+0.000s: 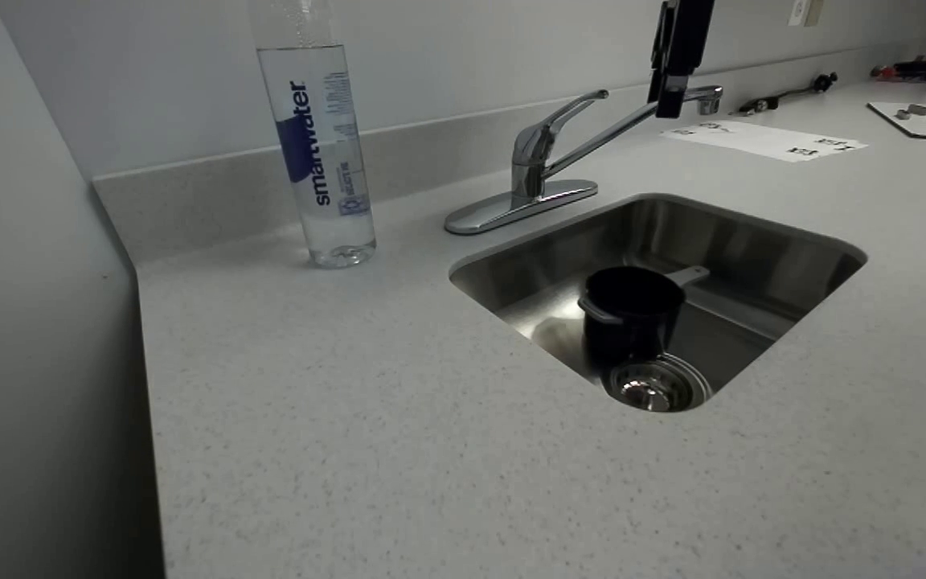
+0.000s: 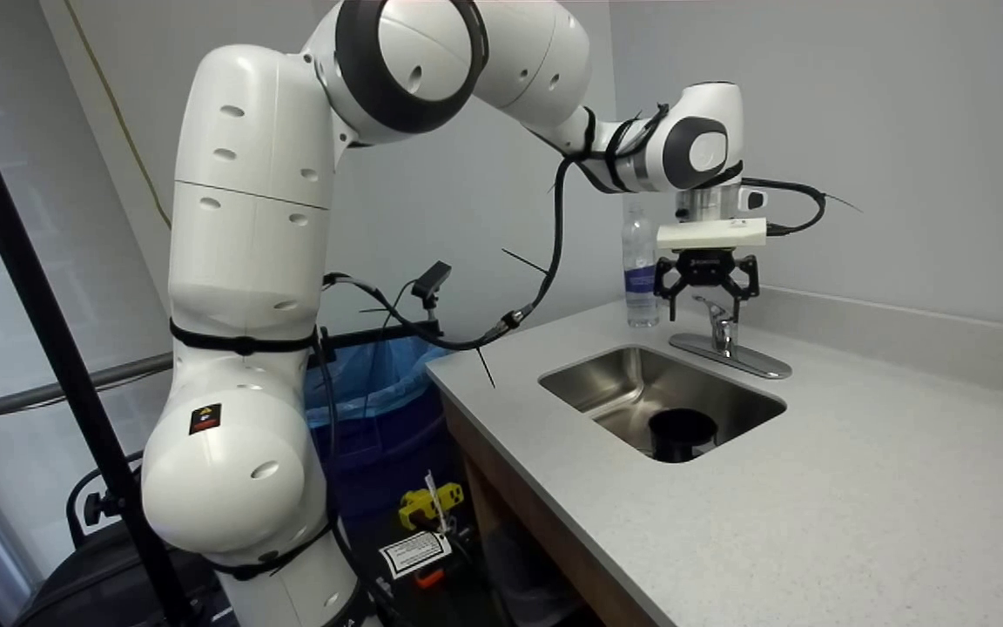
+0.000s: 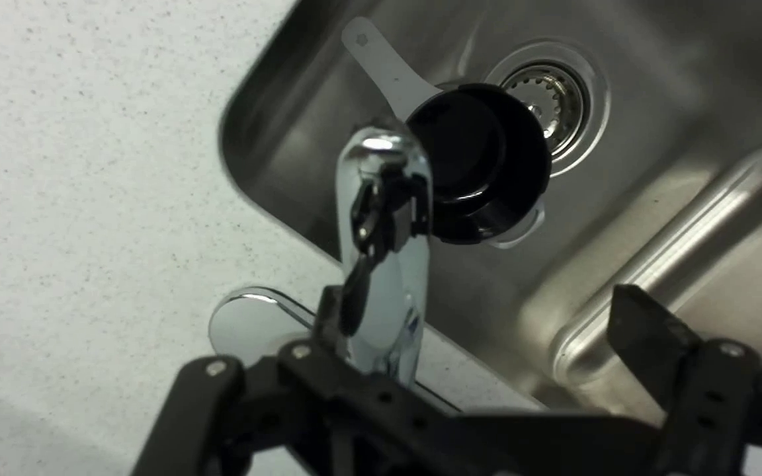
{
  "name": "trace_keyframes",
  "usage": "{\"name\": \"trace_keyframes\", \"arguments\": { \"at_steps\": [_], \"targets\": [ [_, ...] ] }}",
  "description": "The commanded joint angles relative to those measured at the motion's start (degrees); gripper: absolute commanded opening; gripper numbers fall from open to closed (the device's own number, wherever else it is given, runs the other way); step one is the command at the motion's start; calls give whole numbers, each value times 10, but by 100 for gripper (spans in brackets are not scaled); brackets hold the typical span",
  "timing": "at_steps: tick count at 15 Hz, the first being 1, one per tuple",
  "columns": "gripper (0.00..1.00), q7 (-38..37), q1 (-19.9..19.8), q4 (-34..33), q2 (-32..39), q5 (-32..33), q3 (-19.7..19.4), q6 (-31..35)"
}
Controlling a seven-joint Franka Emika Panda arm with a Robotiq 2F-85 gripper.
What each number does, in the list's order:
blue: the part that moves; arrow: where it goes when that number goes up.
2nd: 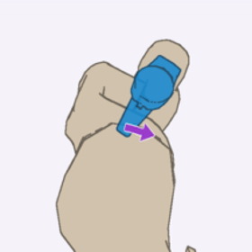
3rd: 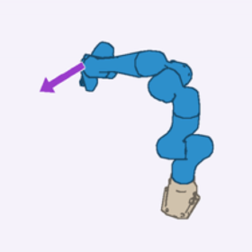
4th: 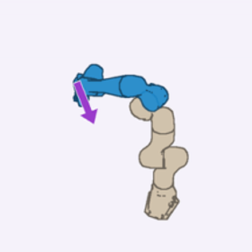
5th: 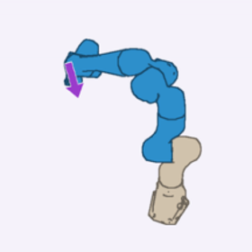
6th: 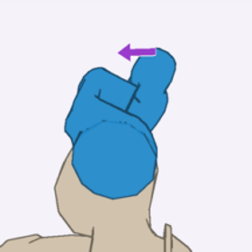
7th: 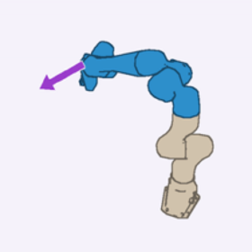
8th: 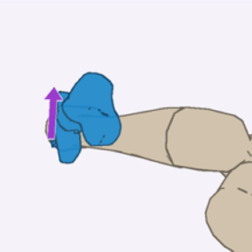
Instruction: Move the faucet spout from the right to the left
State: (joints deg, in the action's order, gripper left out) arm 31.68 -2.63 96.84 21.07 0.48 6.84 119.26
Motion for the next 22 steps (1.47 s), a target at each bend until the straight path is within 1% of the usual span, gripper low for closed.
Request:
{"name": "trace_keyframes", "arguments": {
  "at_steps": [1,6,12,16,22],
  "targets": [
    [100,8,12,9,-19,-22,14,-33],
    [100,-9,20,-16,-1,-16,12,-83],
    [100,-8,27,-27,15,-8,14,-81],
    [100,-7,36,-33,18,-11,20,-103],
    [100,-22,62,-52,32,-10,30,-129]
  ]
}}
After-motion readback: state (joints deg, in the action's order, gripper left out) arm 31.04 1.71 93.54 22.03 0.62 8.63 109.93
